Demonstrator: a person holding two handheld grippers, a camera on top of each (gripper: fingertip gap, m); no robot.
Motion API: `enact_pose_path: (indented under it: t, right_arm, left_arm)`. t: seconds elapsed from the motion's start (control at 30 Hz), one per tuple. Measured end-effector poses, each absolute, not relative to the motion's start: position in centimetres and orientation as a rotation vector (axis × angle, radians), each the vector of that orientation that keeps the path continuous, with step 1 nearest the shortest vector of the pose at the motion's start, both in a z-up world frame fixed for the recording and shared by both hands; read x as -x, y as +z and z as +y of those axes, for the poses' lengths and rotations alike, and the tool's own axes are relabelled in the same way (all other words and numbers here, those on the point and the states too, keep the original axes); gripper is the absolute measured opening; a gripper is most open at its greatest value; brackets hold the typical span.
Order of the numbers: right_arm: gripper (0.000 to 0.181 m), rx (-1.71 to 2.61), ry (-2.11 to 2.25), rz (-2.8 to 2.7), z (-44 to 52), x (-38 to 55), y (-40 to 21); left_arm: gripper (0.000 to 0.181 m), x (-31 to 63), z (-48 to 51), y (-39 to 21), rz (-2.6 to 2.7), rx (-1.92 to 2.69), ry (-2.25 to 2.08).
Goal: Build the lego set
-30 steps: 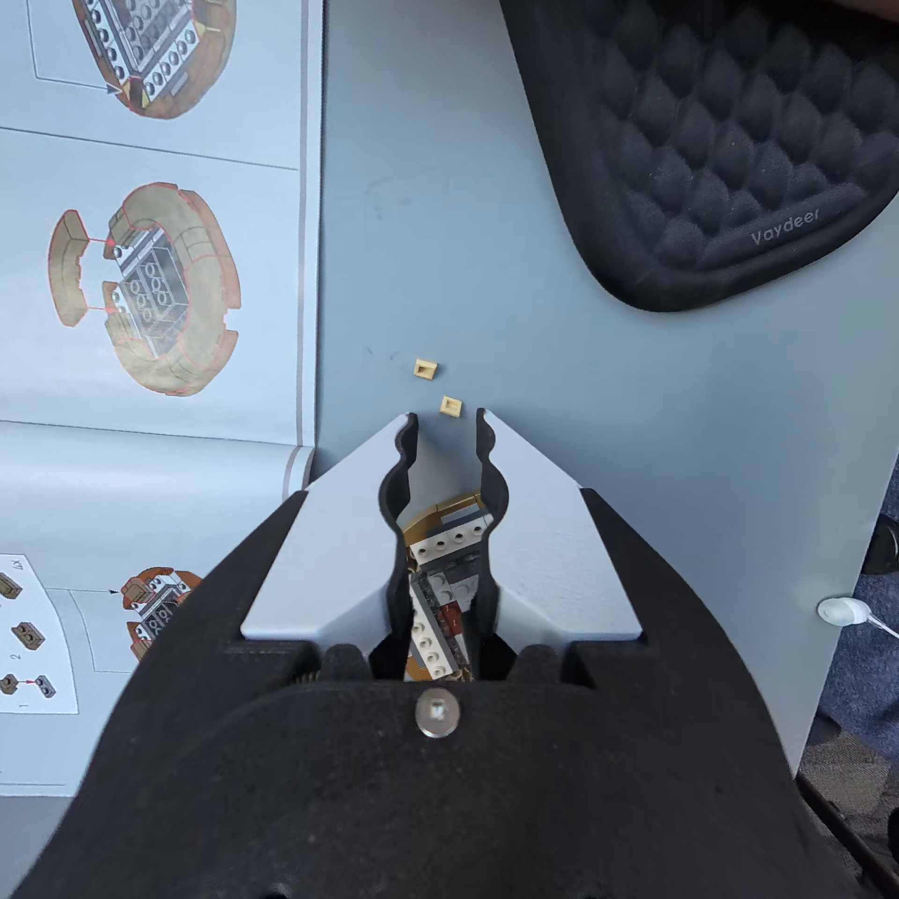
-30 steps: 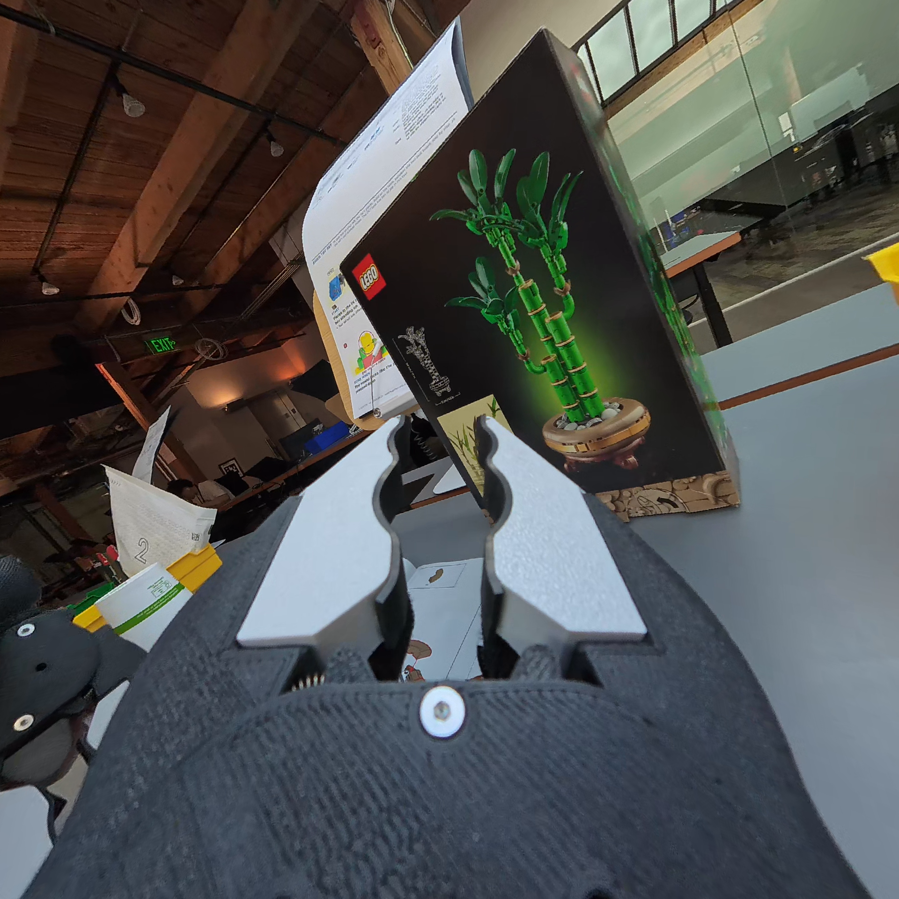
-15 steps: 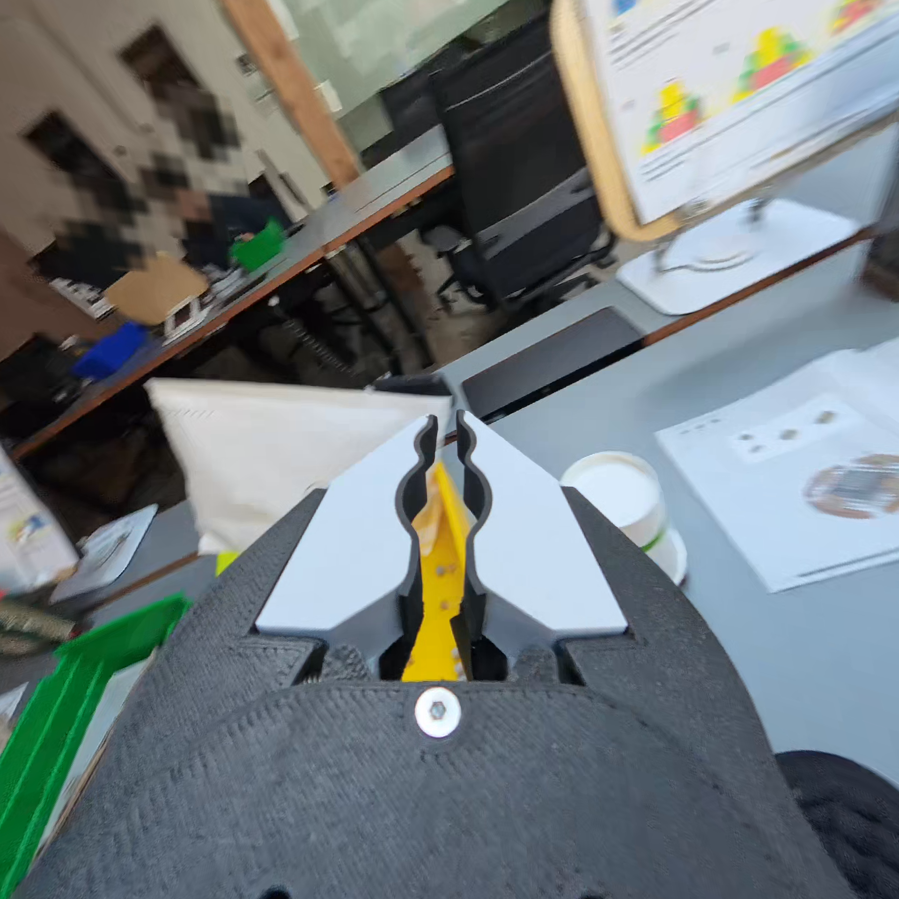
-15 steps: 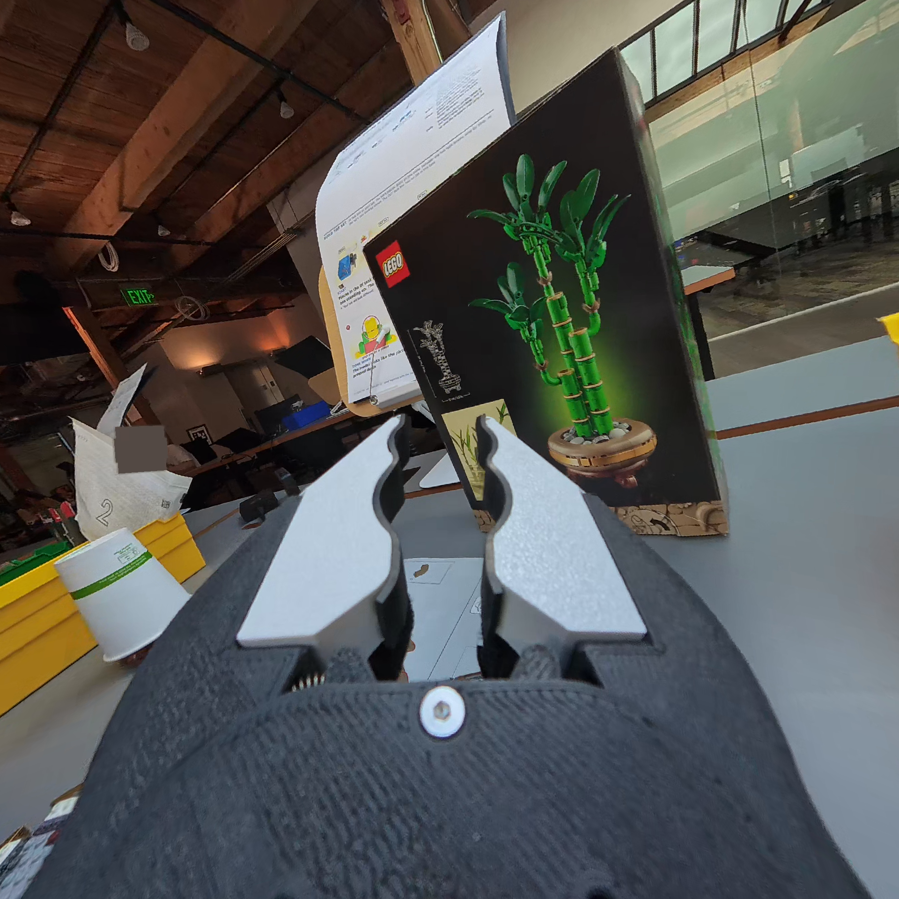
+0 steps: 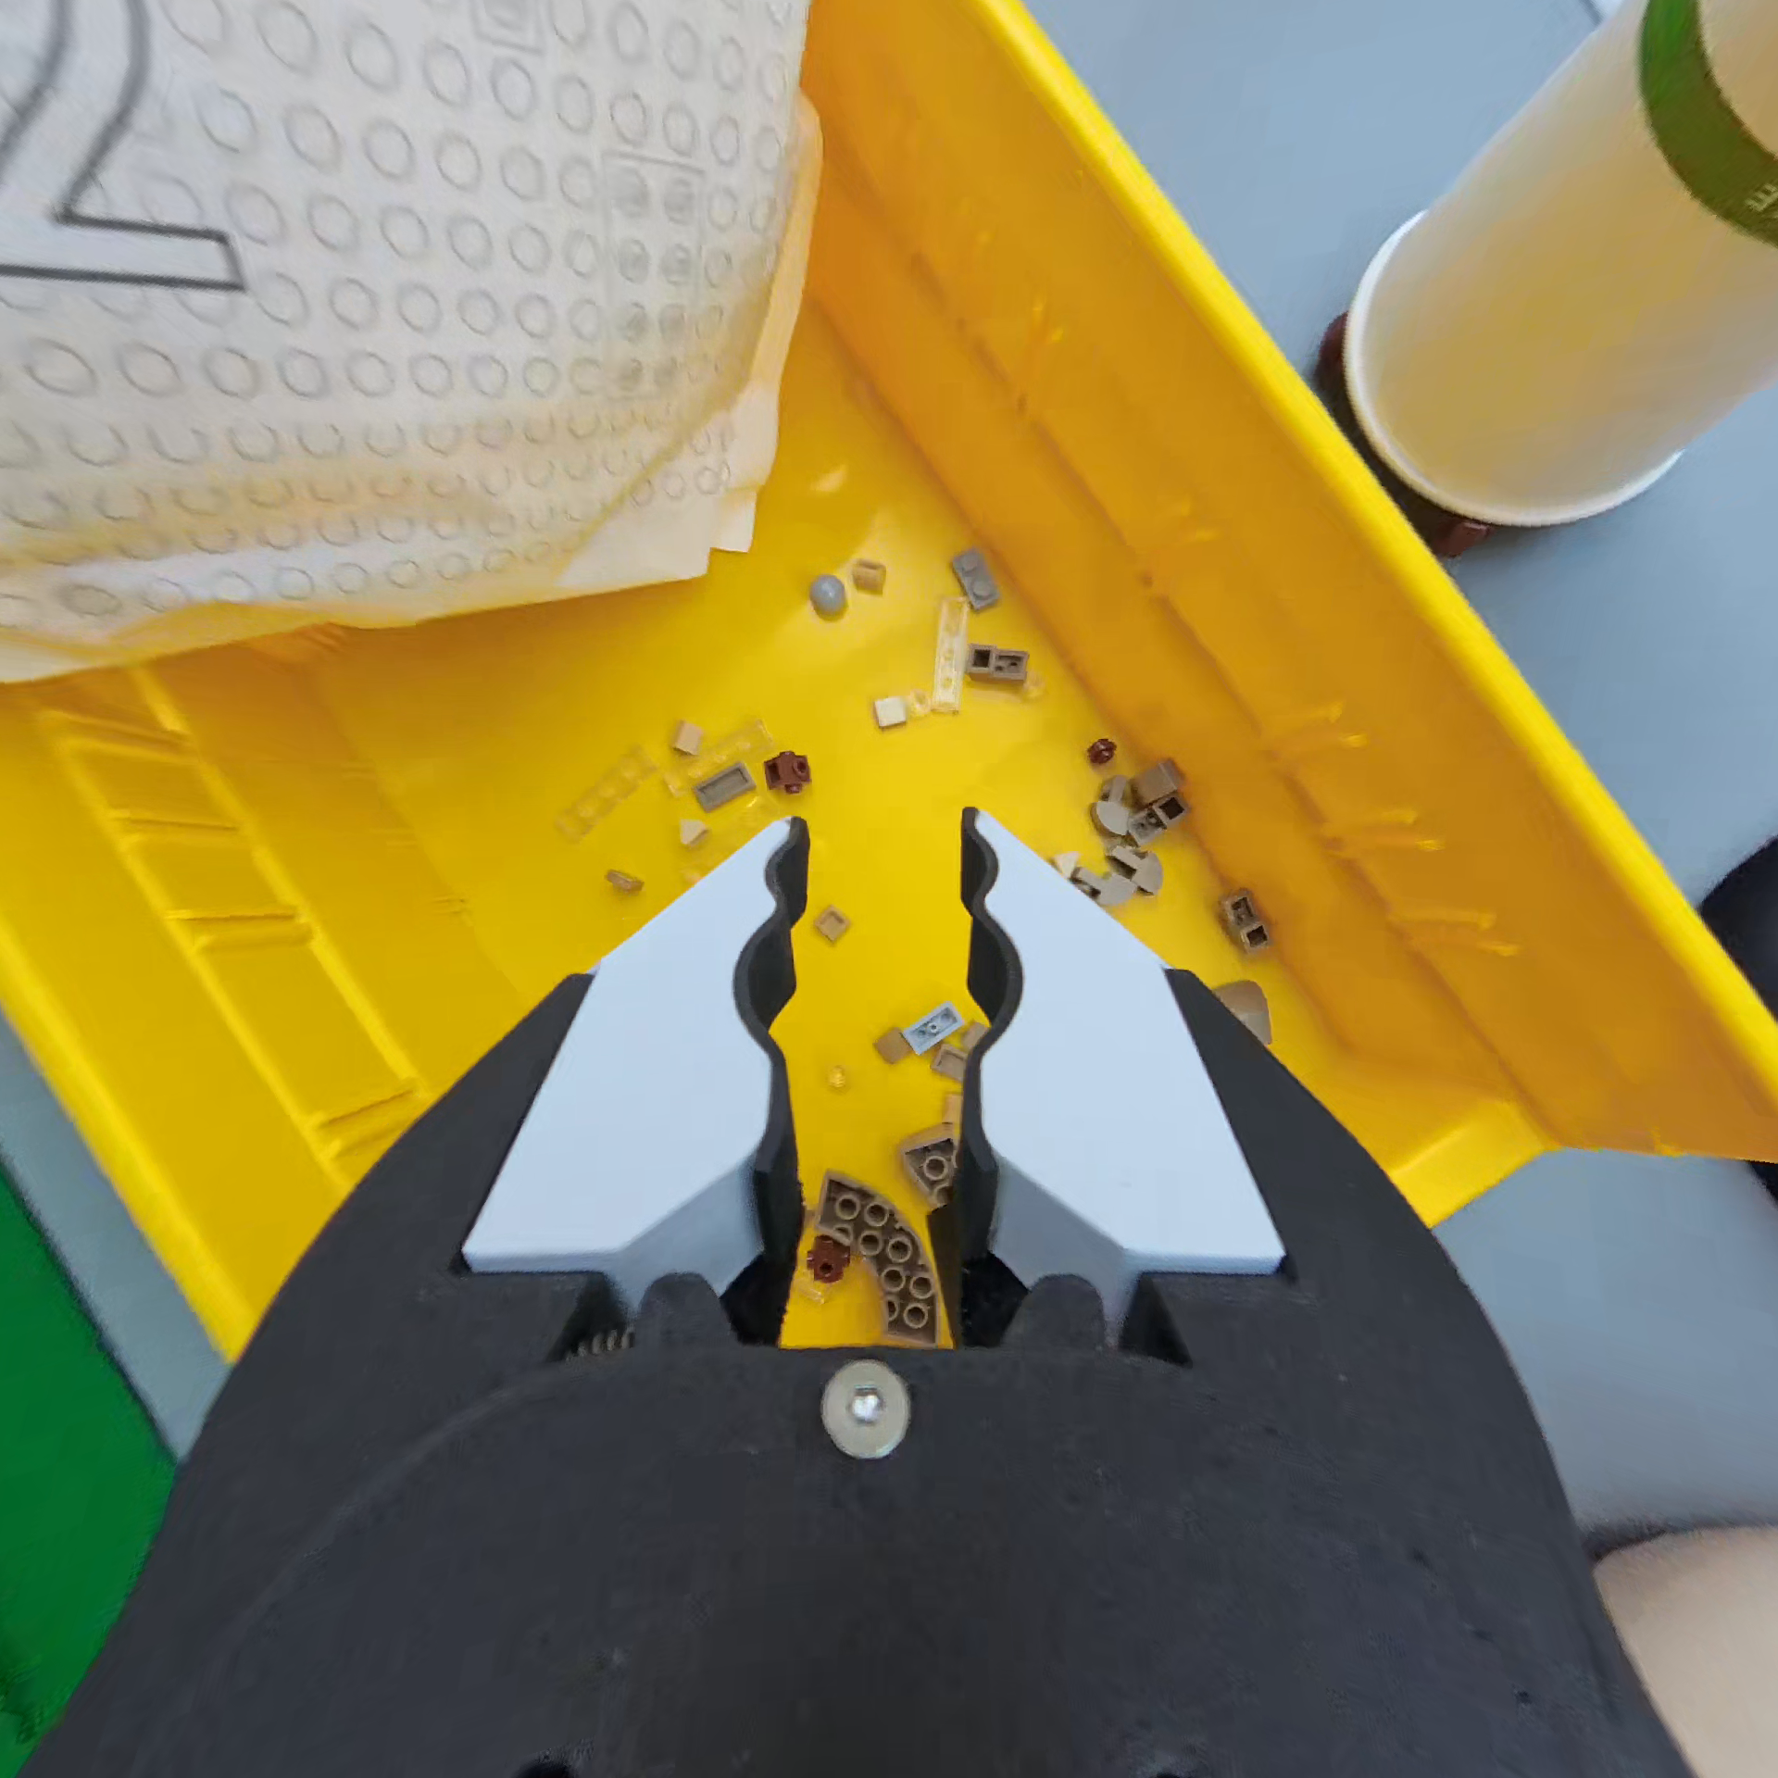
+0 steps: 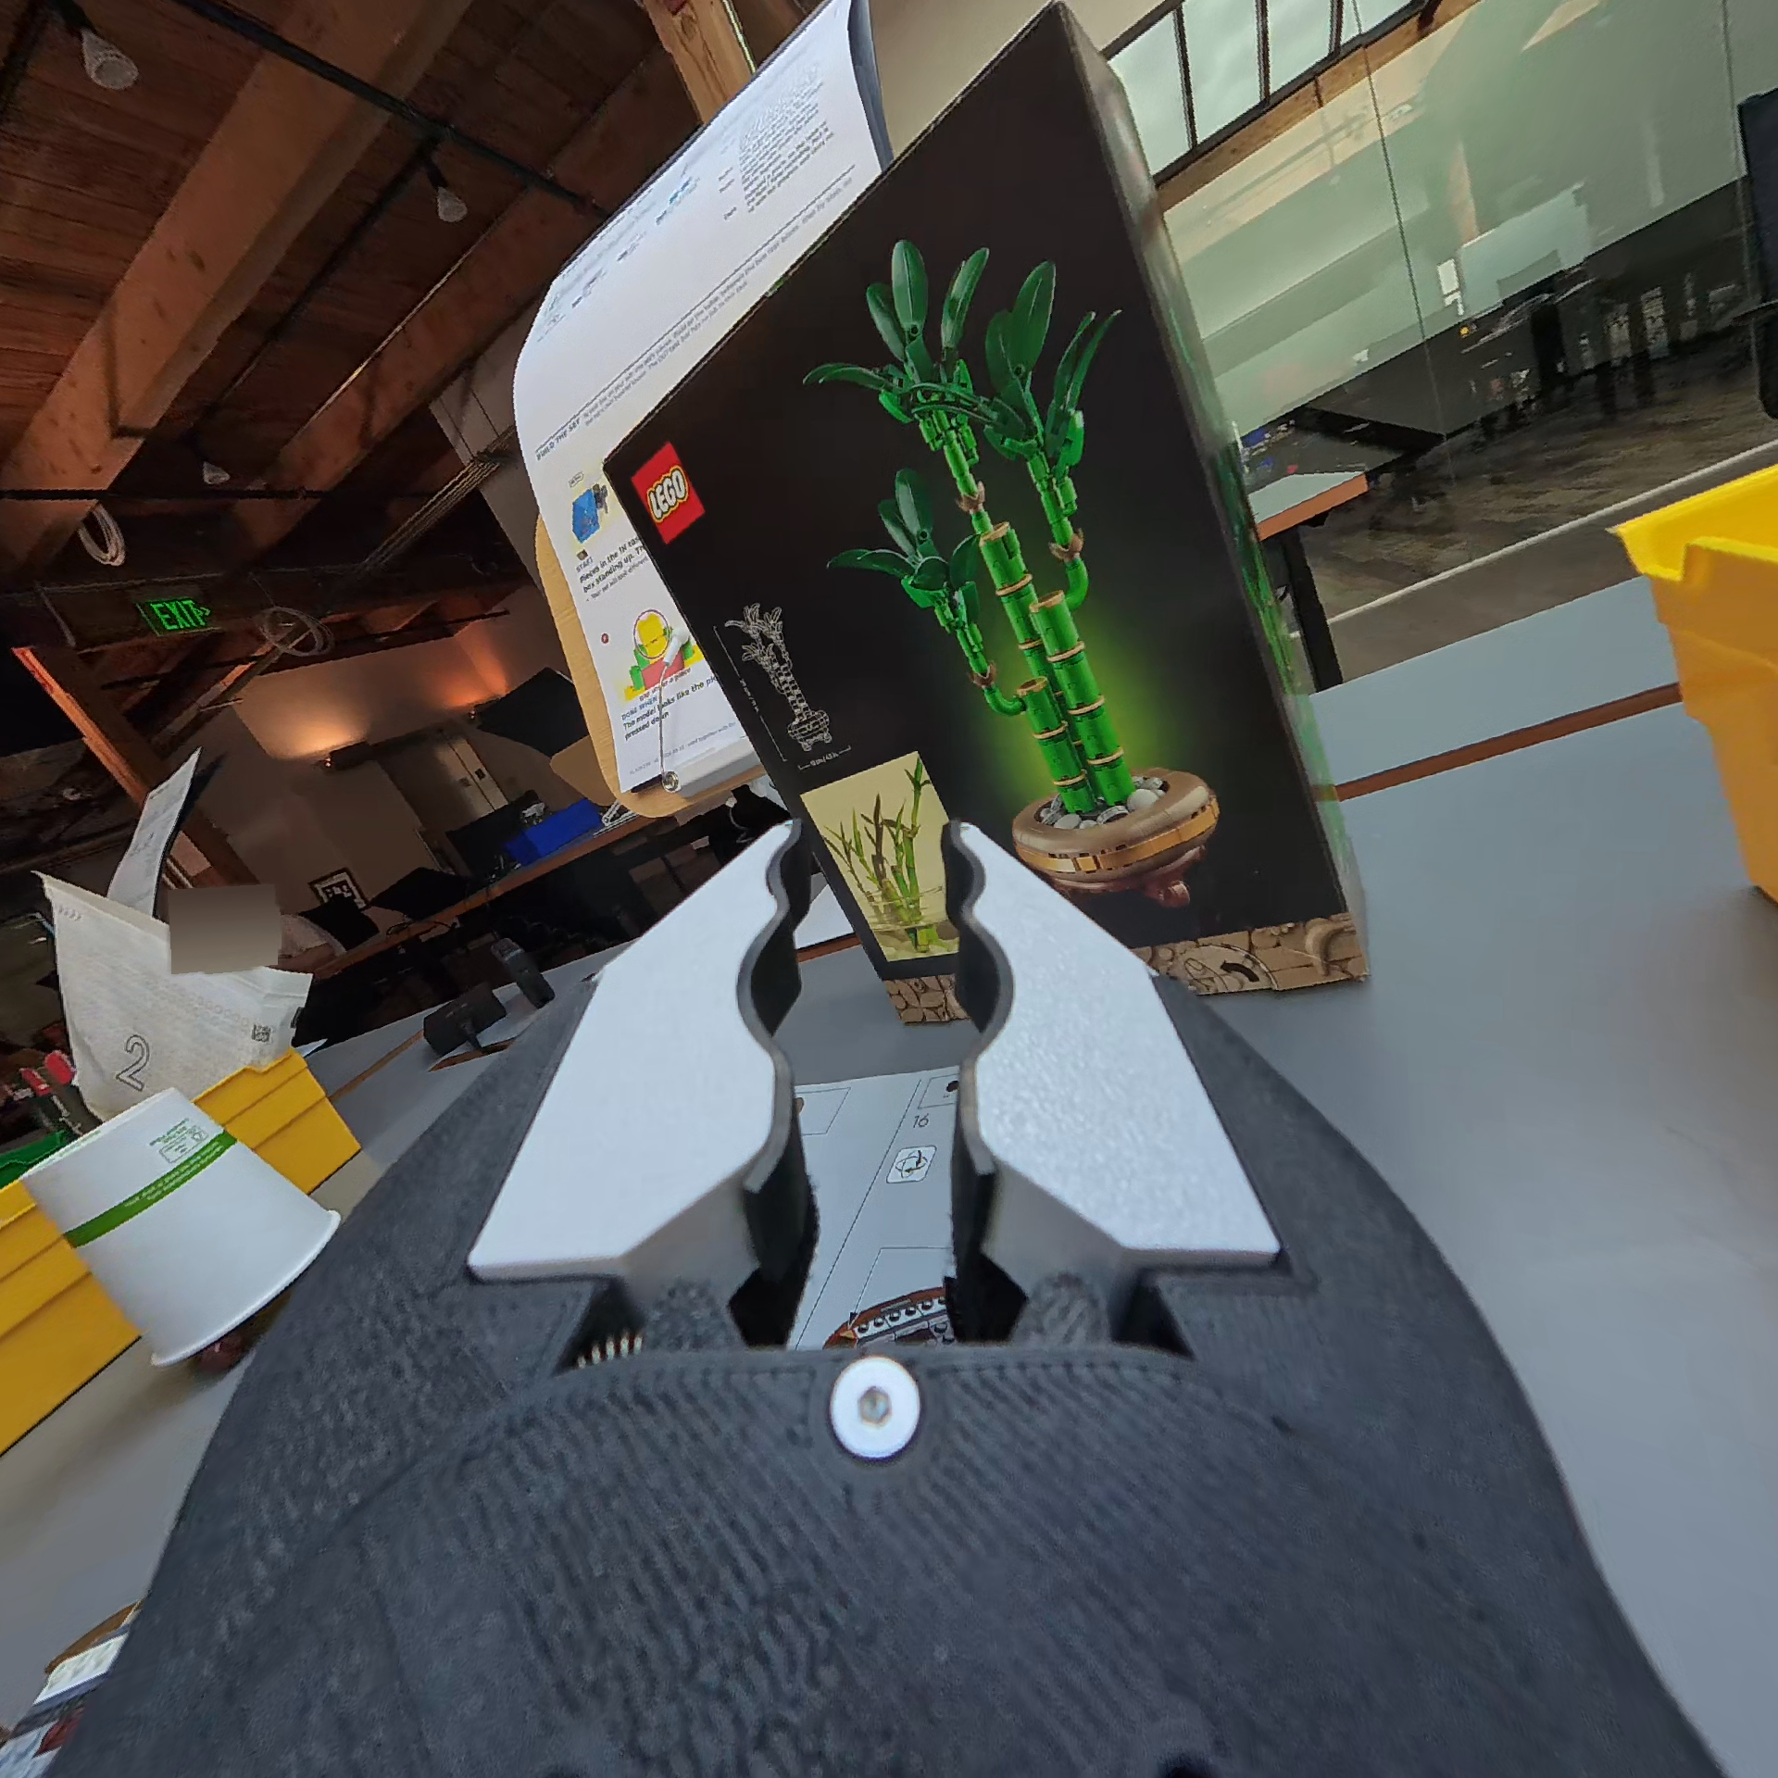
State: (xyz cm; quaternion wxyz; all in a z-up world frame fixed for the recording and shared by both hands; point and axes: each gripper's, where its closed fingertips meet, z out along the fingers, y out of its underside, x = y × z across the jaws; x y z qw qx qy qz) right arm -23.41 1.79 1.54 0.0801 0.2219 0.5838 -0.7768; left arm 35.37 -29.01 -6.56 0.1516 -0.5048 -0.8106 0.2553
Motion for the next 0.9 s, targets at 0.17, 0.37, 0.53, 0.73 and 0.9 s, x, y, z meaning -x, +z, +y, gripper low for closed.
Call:
enact_pose_path:
  t: [0.17, 0.37, 0.53, 0.73, 0.9]
  right_arm:
    - [0.026, -0.684, -2.313, 1.731, 1.9, 23.6, 1.4]
    - [0.026, -0.700, -2.301, 1.700, 2.0, 23.8, 1.3]
    - [0.026, -0.677, -2.286, 1.705, 1.8, 23.5, 1.3]
    - [0.026, -0.671, -2.273, 1.703, 1.6, 23.4, 1.2]
    - [0.026, -0.661, -2.263, 1.712, 1.4, 23.2, 1.1]
  left_arm:
    - [0.031, -34.0, -29.5, -8.6, -2.297, 1.467, 0.663]
    - [0.029, -33.9, -31.8, -9.6, -2.397, 1.454, 0.730]
    - [0.026, -33.4, -31.5, -10.5, -2.371, 1.481, 0.702]
    - [0.023, -33.8, -28.3, -10.6, -2.321, 1.551, 0.499]
    - [0.020, -32.9, -26.0, -10.9, -2.219, 1.621, 0.382]
